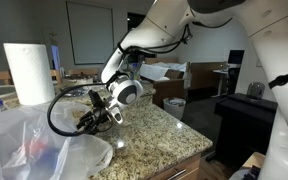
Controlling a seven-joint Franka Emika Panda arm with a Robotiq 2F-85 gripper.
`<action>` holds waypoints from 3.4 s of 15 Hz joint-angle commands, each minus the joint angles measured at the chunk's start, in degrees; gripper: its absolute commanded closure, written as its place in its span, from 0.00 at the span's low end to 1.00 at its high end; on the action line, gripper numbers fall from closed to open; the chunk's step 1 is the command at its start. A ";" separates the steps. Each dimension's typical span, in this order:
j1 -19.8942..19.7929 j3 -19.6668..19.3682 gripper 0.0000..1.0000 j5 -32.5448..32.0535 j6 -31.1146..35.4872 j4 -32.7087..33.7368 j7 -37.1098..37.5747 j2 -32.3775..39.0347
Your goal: Pick up the bottle from the plastic bag and put it on the countertop.
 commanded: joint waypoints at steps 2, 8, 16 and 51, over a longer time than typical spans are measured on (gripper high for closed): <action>-0.53 0.40 0.61 2.30 -2.24 0.69 -2.08 1.24; -0.56 -0.04 0.90 1.50 -3.18 0.66 -1.57 1.08; -0.72 -4.27 0.90 -16.98 -5.50 -1.64 5.80 -5.48; 6.08 -17.79 0.90 -148.60 22.22 11.76 46.38 -5.29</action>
